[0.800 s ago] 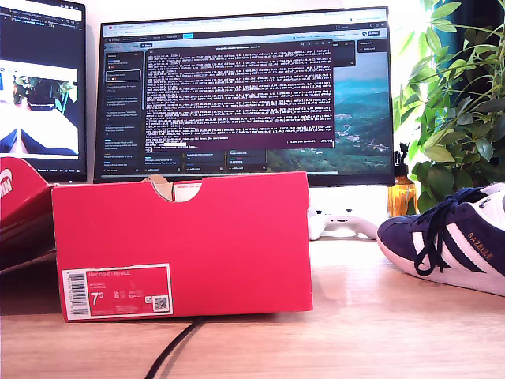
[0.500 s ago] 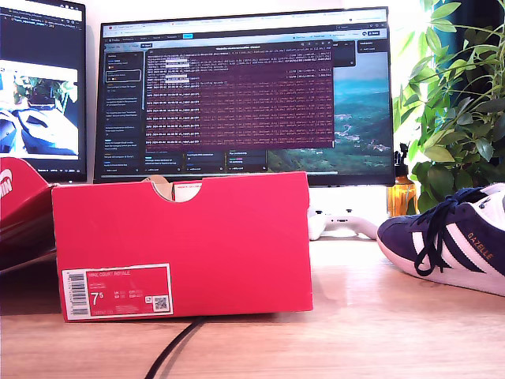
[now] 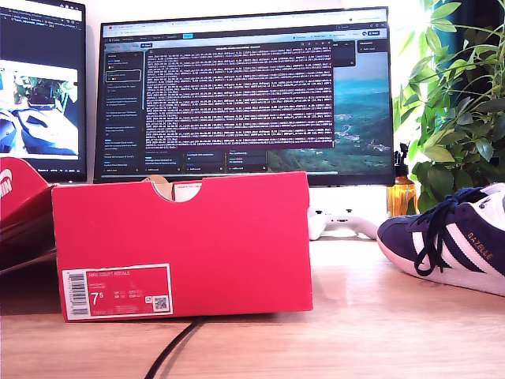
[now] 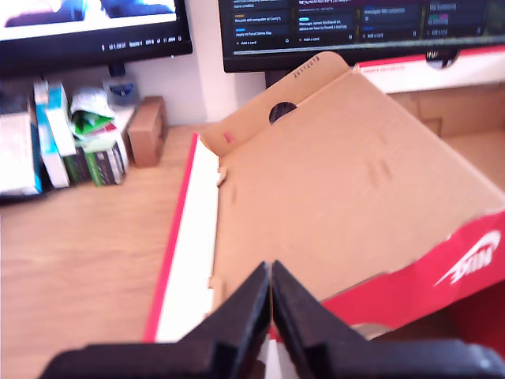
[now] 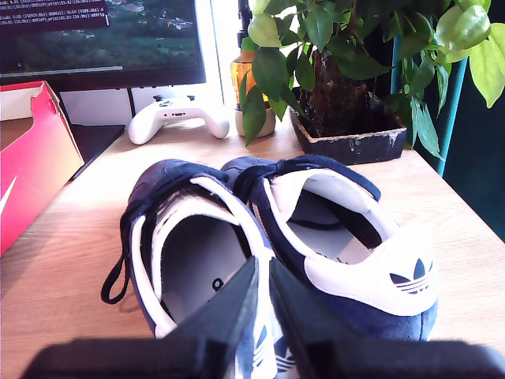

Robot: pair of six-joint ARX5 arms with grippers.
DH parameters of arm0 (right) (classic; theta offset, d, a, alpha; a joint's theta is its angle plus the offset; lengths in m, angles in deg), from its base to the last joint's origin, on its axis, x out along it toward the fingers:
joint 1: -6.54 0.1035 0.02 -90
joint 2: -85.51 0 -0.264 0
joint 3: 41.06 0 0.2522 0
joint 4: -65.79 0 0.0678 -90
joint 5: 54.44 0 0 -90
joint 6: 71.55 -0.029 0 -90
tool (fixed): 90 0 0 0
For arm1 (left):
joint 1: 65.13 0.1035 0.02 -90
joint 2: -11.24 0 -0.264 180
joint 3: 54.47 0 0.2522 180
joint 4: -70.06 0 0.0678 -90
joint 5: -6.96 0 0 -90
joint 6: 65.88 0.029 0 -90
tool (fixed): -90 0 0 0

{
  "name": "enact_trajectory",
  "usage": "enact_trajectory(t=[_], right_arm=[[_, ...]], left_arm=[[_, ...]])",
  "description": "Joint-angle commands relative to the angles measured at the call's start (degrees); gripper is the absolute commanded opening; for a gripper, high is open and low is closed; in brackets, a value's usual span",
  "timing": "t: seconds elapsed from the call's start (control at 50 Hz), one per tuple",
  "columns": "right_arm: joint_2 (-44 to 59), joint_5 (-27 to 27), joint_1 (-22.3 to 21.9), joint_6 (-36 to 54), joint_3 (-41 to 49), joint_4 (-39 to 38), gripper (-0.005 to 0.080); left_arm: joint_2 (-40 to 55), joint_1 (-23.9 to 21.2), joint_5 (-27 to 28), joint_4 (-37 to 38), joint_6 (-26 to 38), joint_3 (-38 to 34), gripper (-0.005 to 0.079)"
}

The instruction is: Pack the blue shoes by picking the first shoe and placing it inside the red shoebox, left side, then picking and rotating the second shoe and placing it in the shoebox

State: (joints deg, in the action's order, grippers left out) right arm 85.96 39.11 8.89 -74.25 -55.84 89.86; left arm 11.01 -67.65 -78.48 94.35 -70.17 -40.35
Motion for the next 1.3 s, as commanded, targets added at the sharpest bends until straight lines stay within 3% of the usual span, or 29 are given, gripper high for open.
enact_trajectory(t=[0.0, 0.18, 0.32, 0.48, 0.68, 0.76, 0.86, 0.88, 1.06, 1.28], right_arm=[[-0.37, -0.39, 0.26, -0.63, 0.57, -0.55, -0.0002], [-0.37, -4.57, 0.28, -10.43, 0.57, -0.61, -0.0002], [-0.37, -4.79, 0.26, -13.53, 0.57, -0.61, -0.0002], [-0.37, -4.63, 0.26, -22.34, 0.57, -1.33, -0.0002], [-0.37, -4.98, 0.26, -36.70, 0.55, -13.55, -0.0002], [-0.33, -9.01, 0.26, -38.53, -0.59, -15.69, -0.0002], [0.52, -15.26, 0.26, -39.71, -3.34, -13.27, -0.0002], [0.83, -16.61, 0.28, -39.91, -4.02, -12.33, -0.0002], [7.21, -24.94, 0.26, -38.64, -11.52, -3.19, -0.0002], [21.46, -27.21, 0.26, -33.64, -23.89, 7.82, -0.0002]], left_arm=[[-0.46, 0.00, 1.09, -0.24, -2.49, -1.84, -0.0011], [-0.46, -0.13, 7.50, -4.31, -10.73, -1.84, -0.0011], [-0.46, -0.17, 13.73, -11.80, -16.94, -1.55, -0.0011], [-0.46, -0.66, 19.96, -19.23, -18.36, 1.20, -0.0012], [-0.35, -2.05, 24.50, -18.38, -18.36, 10.99, -0.0019], [0.74, -2.19, 26.91, -12.92, -17.86, 16.04, -0.0019], [4.42, -2.21, 30.49, -2.14, -12.11, 22.82, -0.0019], [5.64, -2.23, 31.23, 0.48, -7.85, 24.37, -0.0019], [16.33, -2.89, 33.40, 18.18, 7.34, 34.51, -0.0019], [29.00, -7.34, 29.49, 31.65, 24.15, 39.69, -0.0019]])
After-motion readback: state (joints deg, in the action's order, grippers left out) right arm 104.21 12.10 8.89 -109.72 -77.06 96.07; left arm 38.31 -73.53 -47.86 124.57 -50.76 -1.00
